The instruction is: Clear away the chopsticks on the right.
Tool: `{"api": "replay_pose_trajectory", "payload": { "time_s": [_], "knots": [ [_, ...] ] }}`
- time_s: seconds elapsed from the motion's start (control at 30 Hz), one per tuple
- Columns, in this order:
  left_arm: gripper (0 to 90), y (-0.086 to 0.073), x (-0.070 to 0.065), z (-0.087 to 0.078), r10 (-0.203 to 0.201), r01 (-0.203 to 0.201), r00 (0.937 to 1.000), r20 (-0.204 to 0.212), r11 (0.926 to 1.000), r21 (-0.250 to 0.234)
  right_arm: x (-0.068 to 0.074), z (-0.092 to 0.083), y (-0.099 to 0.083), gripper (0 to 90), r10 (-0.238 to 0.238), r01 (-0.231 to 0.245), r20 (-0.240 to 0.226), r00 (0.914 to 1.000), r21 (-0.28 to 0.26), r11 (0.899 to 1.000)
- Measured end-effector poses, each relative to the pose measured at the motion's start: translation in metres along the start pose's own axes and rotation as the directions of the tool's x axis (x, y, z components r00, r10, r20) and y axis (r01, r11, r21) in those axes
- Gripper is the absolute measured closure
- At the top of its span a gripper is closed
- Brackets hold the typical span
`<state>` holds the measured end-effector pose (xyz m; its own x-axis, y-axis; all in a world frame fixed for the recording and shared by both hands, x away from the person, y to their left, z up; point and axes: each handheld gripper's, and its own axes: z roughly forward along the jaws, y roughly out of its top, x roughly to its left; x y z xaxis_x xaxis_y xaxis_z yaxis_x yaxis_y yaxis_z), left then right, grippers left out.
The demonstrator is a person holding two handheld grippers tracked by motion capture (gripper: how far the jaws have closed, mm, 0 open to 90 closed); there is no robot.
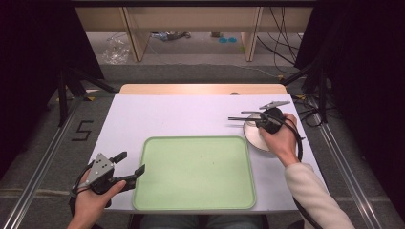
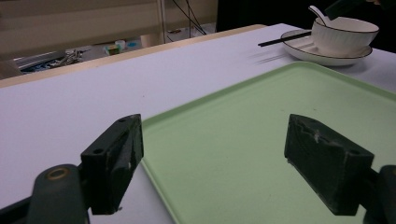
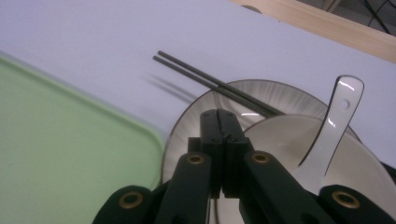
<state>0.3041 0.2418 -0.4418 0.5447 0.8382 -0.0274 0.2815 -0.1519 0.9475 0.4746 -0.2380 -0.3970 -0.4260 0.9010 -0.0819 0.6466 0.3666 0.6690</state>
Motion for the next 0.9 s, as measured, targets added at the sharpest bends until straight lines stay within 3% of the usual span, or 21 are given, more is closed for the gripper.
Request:
{"api": "replay_pose_trajectory", "payload": {
  "time_s": [0.33, 0.43, 0.6, 0.63, 0.67, 0.9],
  "knots": [
    [19.6, 0.000, 0.000, 0.000, -0.002, 0.002, 1.0000, 0.005, 1.0000, 0.001, -0.007, 0.045, 0.032, 90.0, 0.002, -0.003, 0.013, 0.9999, 0.095, 0.995],
    [19.7, 0.000, 0.001, 0.000, -0.002, 0.002, 1.0000, 0.006, 1.0000, 0.002, -0.007, 0.061, 0.038, 90.0, -0.037, 0.033, 0.032, 0.9988, 0.137, 0.990],
    [19.6, -0.001, 0.000, 0.000, -0.005, 0.005, 1.0000, 0.007, 1.0000, 0.002, -0.007, 0.073, 0.042, 90.0, -0.015, 0.009, 0.037, 0.9992, 0.169, 0.986],
    [19.6, -0.001, 0.000, 0.000, -0.005, 0.005, 1.0000, 0.007, 1.0000, 0.002, -0.009, 0.075, 0.043, 90.0, -0.030, 0.023, 0.035, 0.9990, 0.165, 0.986],
    [19.7, -0.001, 0.000, 0.000, -0.005, 0.005, 1.0000, 0.007, 1.0000, 0.002, -0.007, 0.076, 0.043, 90.0, -0.012, 0.003, 0.050, 0.9987, 0.178, 0.984],
    [19.7, -0.001, 0.000, 0.000, -0.004, 0.004, 0.9999, 0.009, 1.0000, 0.002, -0.010, 0.083, 0.047, 90.0, -0.018, 0.004, 0.066, 0.9976, 0.204, 0.979]
  ]
}}
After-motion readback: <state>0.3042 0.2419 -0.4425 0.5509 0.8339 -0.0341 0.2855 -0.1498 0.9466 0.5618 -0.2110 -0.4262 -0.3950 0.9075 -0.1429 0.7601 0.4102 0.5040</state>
